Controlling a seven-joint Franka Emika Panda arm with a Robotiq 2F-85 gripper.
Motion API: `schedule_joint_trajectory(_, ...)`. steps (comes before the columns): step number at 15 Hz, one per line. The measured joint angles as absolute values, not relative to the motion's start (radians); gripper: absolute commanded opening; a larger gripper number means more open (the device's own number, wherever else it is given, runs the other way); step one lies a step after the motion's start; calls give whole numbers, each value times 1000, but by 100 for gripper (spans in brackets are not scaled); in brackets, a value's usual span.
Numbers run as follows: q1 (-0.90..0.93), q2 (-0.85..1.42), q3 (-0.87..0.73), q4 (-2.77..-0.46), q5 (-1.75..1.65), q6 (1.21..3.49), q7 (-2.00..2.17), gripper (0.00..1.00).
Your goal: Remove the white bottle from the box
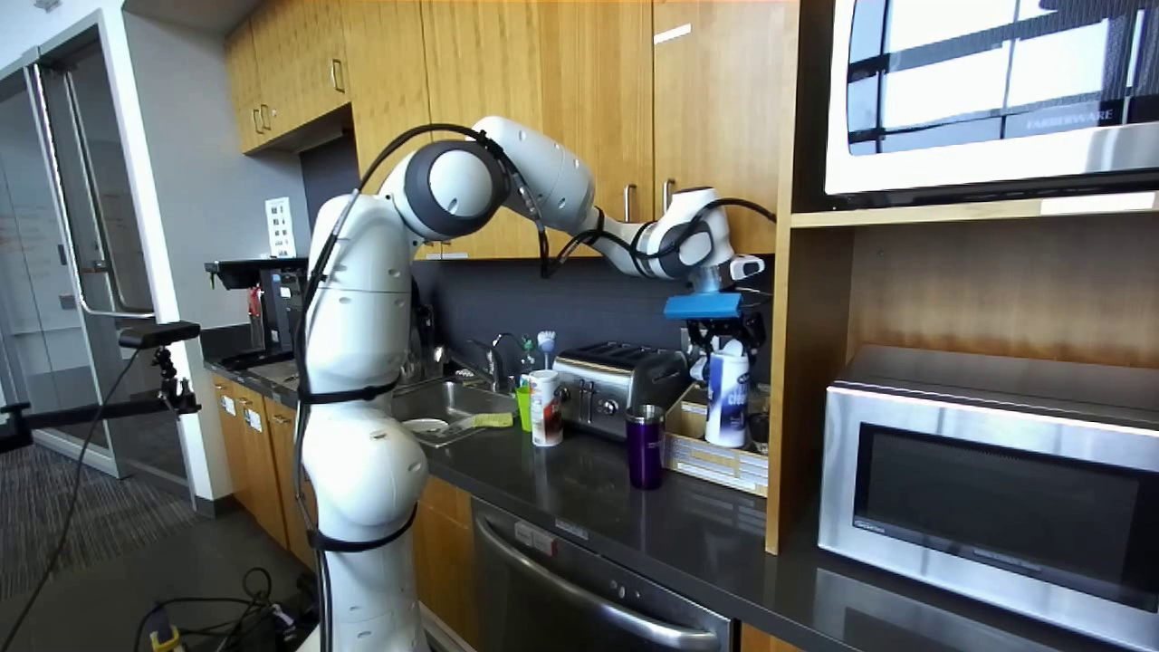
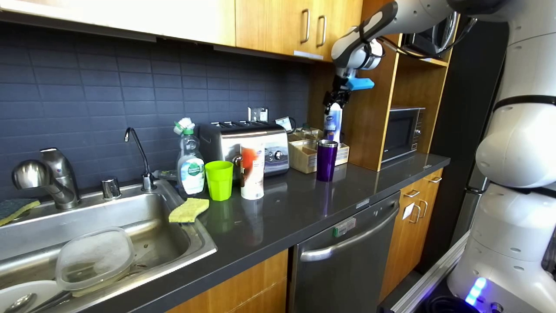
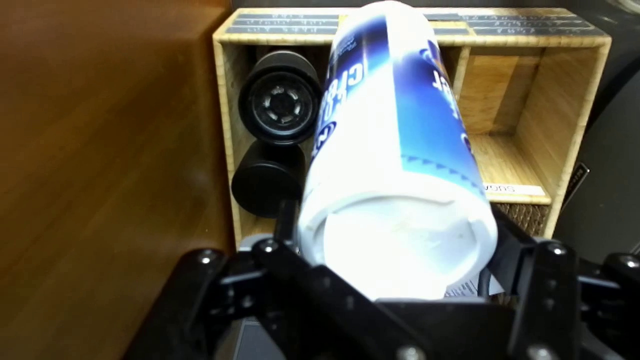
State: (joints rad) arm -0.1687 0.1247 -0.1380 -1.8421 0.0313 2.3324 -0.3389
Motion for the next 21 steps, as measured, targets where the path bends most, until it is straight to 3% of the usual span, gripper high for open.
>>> schedule_joint_trajectory(21,-190,4,-159,-1952,32,2285,-342,62)
